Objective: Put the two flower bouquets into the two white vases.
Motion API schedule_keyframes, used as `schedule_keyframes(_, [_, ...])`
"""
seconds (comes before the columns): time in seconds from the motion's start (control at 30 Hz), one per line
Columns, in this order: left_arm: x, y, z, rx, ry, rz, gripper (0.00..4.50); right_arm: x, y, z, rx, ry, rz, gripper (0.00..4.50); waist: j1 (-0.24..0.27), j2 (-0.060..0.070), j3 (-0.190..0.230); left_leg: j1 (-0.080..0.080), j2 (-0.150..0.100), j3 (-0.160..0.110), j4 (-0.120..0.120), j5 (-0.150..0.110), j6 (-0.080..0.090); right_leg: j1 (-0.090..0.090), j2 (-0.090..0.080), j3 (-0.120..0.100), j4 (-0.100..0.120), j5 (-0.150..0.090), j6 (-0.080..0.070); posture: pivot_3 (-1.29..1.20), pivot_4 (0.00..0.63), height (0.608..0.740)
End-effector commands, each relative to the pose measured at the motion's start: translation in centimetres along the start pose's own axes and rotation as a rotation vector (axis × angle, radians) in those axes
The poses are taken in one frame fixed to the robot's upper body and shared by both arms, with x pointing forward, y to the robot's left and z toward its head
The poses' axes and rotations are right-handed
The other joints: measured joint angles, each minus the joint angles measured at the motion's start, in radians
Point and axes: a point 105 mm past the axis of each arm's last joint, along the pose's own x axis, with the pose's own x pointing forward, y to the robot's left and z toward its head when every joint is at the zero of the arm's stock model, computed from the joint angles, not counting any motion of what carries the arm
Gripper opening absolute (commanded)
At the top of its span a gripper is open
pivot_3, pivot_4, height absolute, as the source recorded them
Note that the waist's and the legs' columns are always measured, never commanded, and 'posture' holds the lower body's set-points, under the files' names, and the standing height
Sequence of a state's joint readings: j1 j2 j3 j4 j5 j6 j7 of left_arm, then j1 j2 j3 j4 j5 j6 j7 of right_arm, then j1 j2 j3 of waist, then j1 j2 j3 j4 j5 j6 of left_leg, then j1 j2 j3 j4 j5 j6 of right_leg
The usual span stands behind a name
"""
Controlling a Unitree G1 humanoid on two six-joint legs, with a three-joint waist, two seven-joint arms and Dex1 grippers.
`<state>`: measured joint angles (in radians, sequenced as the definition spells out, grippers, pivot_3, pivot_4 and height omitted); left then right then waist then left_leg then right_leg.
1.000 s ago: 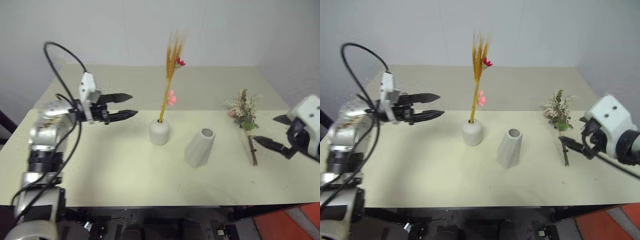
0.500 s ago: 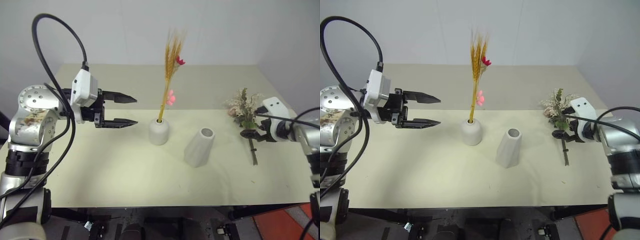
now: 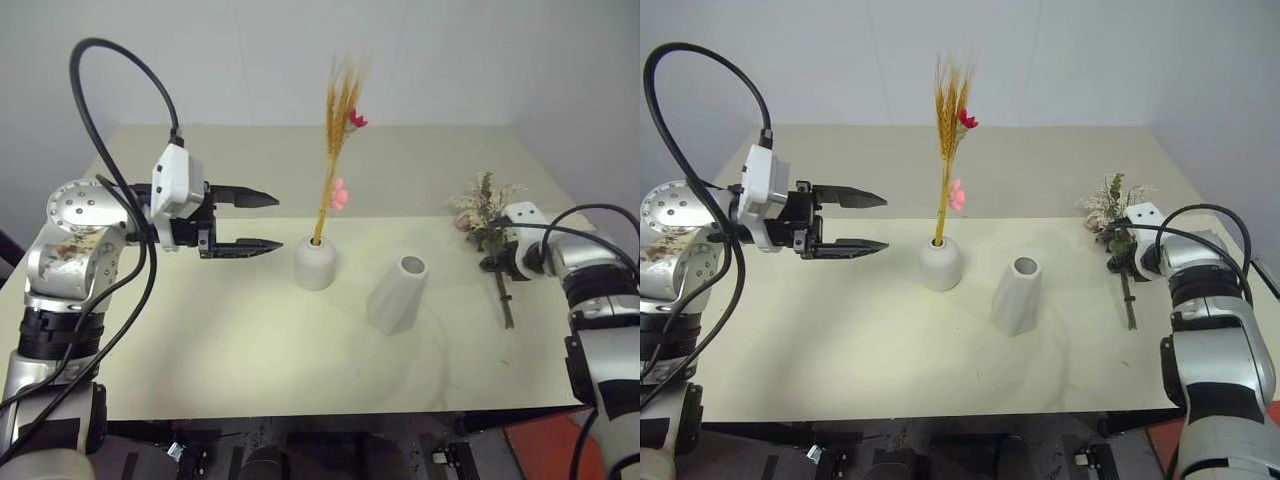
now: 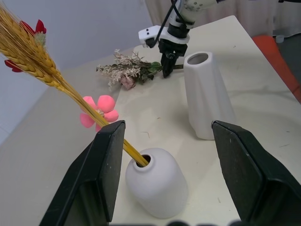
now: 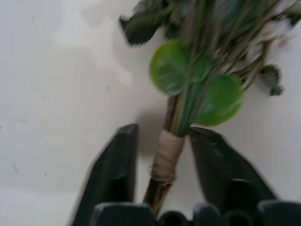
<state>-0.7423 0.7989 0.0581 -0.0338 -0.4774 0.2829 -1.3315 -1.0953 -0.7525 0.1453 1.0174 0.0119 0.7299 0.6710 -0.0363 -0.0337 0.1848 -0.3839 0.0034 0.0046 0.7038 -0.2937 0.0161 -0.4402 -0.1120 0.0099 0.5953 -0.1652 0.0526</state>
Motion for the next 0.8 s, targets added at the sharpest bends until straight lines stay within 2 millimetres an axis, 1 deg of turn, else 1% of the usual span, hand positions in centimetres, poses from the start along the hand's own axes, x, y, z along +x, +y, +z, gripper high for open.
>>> schedule_keyframes(0.03, [-0.1, 0.4, 1.0, 0.065, -0.025, 0.048, 3.18, -0.5, -0.8, 0.9, 0.021, -0.041, -0.041, 0.48, -0.002, 0.000, 0.000, 0.000, 0.000, 0.000, 0.000, 0.000, 0.000, 0.000, 0.000, 0.000, 0.000, 0.000, 0.000, 0.00, 0.150, 0.740])
schedule_keyframes(0.07, [0.0, 0.3, 0.9, 0.066, -0.023, 0.049, 3.18, -0.5, -0.9, 0.9, 0.030, -0.044, -0.047, 0.22, -0.004, 0.000, 0.000, 0.000, 0.000, 0.000, 0.000, 0.000, 0.000, 0.000, 0.000, 0.000, 0.000, 0.000, 0.000, 0.00, 0.150, 0.740])
schedule_keyframes(0.13, [0.2, 0.3, 0.9, 0.069, -0.024, 0.046, 3.18, -0.7, -1.4, 1.3, 0.071, -0.088, -0.085, 0.21, -0.007, 0.000, 0.000, 0.000, 0.000, 0.000, 0.000, 0.000, 0.000, 0.000, 0.000, 0.000, 0.001, 0.000, 0.000, 0.00, 0.150, 0.740])
schedule_keyframes(0.2, [0.3, 0.3, 0.9, 0.074, -0.027, 0.052, 3.18, -1.4, -2.2, 2.6, 0.086, -0.223, -0.150, 0.21, -0.006, 0.000, 0.000, 0.000, 0.000, 0.000, 0.000, 0.000, 0.000, 0.000, 0.000, 0.000, 0.001, 0.000, 0.000, 0.00, 0.150, 0.740])
schedule_keyframes(0.23, [0.3, 0.4, 0.9, 0.074, -0.027, 0.055, 3.18, -2.1, -2.5, 3.6, 0.063, -0.322, -0.196, 0.21, -0.004, 0.000, 0.000, 0.000, 0.000, 0.000, 0.000, 0.000, 0.000, 0.000, 0.000, 0.000, 0.001, 0.000, 0.000, 0.00, 0.150, 0.740])
schedule_keyframes(0.27, [0.2, 0.4, 0.8, 0.073, -0.026, 0.057, 3.18, -3.1, -2.3, 4.9, 0.059, -0.466, -0.209, 0.21, -0.004, 0.000, 0.000, 0.000, 0.000, -0.001, 0.000, 0.000, 0.000, 0.000, 0.000, 0.000, 0.001, 0.000, 0.000, 0.00, 0.150, 0.740])
schedule_keyframes(0.3, [0.2, 0.3, 0.8, 0.069, -0.028, 0.058, 3.18, -4.7, -2.0, 6.1, 0.040, -0.648, -0.243, 0.21, -0.003, 0.000, 0.000, 0.000, 0.000, -0.001, 0.000, 0.000, 0.000, 0.000, 0.000, 0.000, 0.002, 0.000, 0.000, 0.00, 0.150, 0.740])
schedule_keyframes(0.37, [0.1, 0.3, 0.8, 0.062, -0.032, 0.063, 3.18, -8.5, -1.2, 7.1, -0.034, -0.943, -0.325, 0.21, -0.003, 0.001, 0.000, 0.000, 0.000, -0.001, 0.000, 0.000, 0.000, 0.000, 0.000, 0.000, 0.002, 0.000, 0.001, 0.00, 0.150, 0.740])
schedule_keyframes(0.4, [0.1, 0.4, 0.8, 0.060, -0.033, 0.065, 3.18, -9.7, -0.8, 7.2, -0.054, -1.021, -0.345, 0.21, -0.003, 0.001, -0.001, -0.001, 0.000, -0.001, -0.001, 0.000, 0.000, -0.001, 0.000, 0.000, 0.002, 0.000, 0.001, 0.00, 0.150, 0.740])
schedule_keyframes(0.47, [0.1, 0.5, 0.7, 0.055, -0.034, 0.069, 3.18, -13.5, 1.4, 7.6, 0.065, -1.270, -0.205, 0.21, -0.006, 0.002, 0.000, -0.001, 0.000, -0.001, -0.001, 0.000, 0.000, -0.002, 0.000, 0.001, 0.003, 0.001, 0.001, 0.00, 0.150, 0.740])
schedule_keyframes(0.53, [0.2, 0.5, 0.7, 0.047, -0.041, 0.067, 3.18, -17.8, 3.5, 7.3, 0.248, -1.516, 0.084, 0.21, -0.007, 0.002, 0.000, 0.000, 0.000, 0.000, 0.000, 0.000, -0.001, -0.002, 0.000, 0.002, 0.004, 0.001, 0.001, 0.00, 0.150, 0.740])
schedule_keyframes(0.57, [0.3, 0.6, 0.6, 0.043, -0.039, 0.062, 3.18, -19.1, 4.4, 7.2, 0.262, -1.570, 0.158, 0.21, -0.006, 0.002, 0.000, 0.000, 0.000, -0.001, 0.000, 0.001, -0.001, -0.002, 0.000, 0.002, 0.006, 0.001, 0.001, 0.00, 0.150, 0.740])
schedule_keyframes(0.7, [0.5, 0.5, 0.4, 0.045, -0.028, 0.047, 3.18, -21.2, 7.8, 7.4, 0.200, -1.610, 0.289, 0.21, -0.002, 0.002, 0.000, 0.006, 0.000, -0.001, 0.001, 0.000, -0.001, 0.002, 0.000, 0.001, 0.009, 0.001, 0.001, 0.00, 0.150, 0.740])
schedule_keyframes(0.8, [0.6, 0.6, 0.5, 0.050, -0.030, 0.046, 3.18, -22.1, 9.8, 7.9, 0.175, -1.601, 0.366, 0.21, -0.003, 0.002, 0.000, 0.012, 0.000, -0.001, 0.001, 0.000, 0.000, 0.006, 0.000, 0.002, 0.009, 0.001, 0.001, 0.00, 0.150, 0.740])
